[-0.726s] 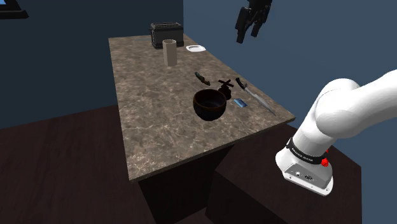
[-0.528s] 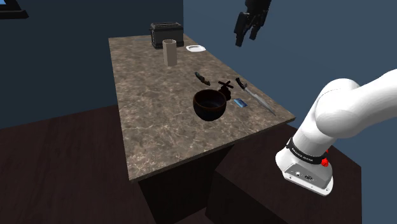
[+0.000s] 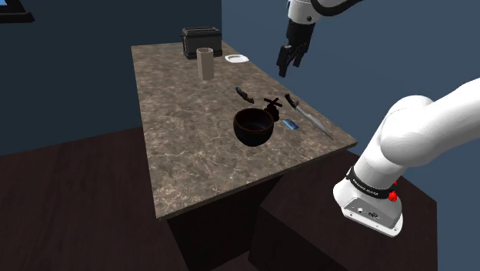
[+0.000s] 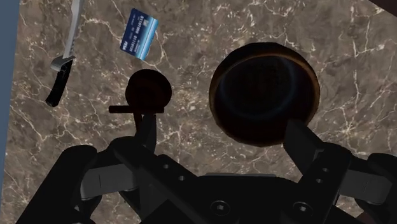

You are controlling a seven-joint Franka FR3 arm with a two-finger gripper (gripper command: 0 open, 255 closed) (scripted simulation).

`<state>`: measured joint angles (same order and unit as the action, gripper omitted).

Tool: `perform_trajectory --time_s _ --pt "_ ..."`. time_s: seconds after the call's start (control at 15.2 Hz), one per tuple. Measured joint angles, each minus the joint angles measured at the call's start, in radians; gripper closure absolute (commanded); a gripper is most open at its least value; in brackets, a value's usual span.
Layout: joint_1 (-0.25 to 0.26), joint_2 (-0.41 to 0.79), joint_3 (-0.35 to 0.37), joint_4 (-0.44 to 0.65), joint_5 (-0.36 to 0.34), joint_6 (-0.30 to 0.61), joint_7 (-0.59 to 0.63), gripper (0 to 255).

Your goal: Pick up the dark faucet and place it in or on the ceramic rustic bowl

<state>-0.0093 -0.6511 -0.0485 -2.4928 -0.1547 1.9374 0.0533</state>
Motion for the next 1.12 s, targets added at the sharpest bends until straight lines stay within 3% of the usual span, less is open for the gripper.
perform_trajectory --time_s 0.53,1.12 --pt "-0.047 0.214 -0.067 -0.069 -0.100 0.279 -0.063 0" --pt "-0.108 0.530 -0.132 -0.033 -0.216 0.567 -0.104 0"
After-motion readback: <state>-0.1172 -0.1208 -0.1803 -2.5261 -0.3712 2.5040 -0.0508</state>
